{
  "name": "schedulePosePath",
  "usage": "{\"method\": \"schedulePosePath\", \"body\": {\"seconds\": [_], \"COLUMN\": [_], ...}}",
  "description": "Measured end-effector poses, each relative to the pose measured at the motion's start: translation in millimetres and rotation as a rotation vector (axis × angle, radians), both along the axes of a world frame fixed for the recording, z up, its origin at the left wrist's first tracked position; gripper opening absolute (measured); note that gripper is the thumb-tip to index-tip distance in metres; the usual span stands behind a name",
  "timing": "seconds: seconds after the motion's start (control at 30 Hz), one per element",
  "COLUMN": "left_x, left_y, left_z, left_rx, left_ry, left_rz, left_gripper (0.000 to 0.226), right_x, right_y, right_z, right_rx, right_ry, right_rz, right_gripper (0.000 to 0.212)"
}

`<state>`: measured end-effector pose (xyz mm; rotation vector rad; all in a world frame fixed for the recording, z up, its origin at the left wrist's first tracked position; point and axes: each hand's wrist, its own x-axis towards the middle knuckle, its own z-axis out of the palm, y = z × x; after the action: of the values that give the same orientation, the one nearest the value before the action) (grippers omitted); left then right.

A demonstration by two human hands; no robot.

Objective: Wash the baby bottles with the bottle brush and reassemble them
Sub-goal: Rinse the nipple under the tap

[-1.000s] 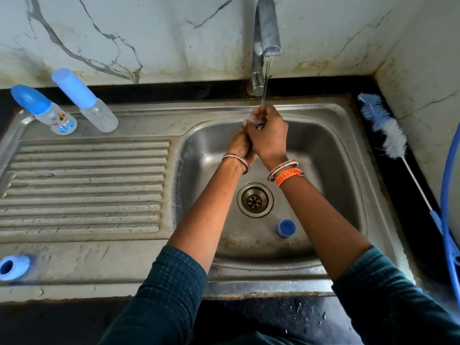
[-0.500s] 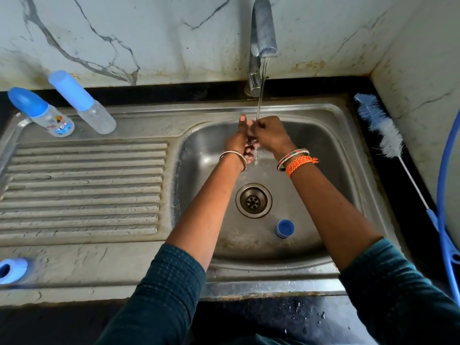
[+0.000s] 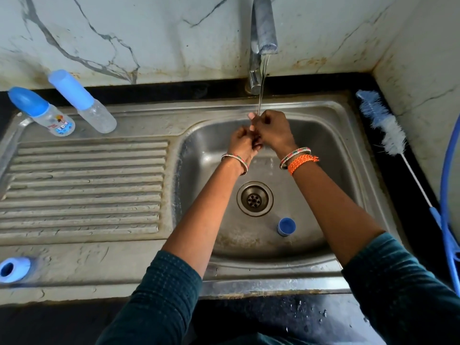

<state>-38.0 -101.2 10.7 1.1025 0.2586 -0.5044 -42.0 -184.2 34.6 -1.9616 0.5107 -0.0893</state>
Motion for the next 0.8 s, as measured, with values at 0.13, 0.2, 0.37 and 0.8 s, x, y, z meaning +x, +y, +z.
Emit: {"method": "schedulePosePath", "body": {"seconds": [0.13,0.2,0.37,0.8], "left_x": [4,3,4,9], "left_y": [15,21,30,28], "left_z": [-11,-16,-14,-28], "left_rx": [-0.148,-0.199,-0.195,0.001], "left_ry": [0.110,0.150,0.188,0.297], "left_rz": [0.115,0.154,0.111,-0.052], "left_gripper": [0.027,0.026,0.027,0.025], "right_x": [-5,-6,-13,-12], "right_y": [2,5,9,23], "right_z": [5,8,8,-48], "right_rx": [-0.192,-0.196,-0.370,-0.064], "right_ry": [-0.100,-0.146,-0.385,0.006], "right_rz": [0.069,0.038,-0.006,0.111], "right_gripper": [0.008,0.010,0.012,0.022]}}
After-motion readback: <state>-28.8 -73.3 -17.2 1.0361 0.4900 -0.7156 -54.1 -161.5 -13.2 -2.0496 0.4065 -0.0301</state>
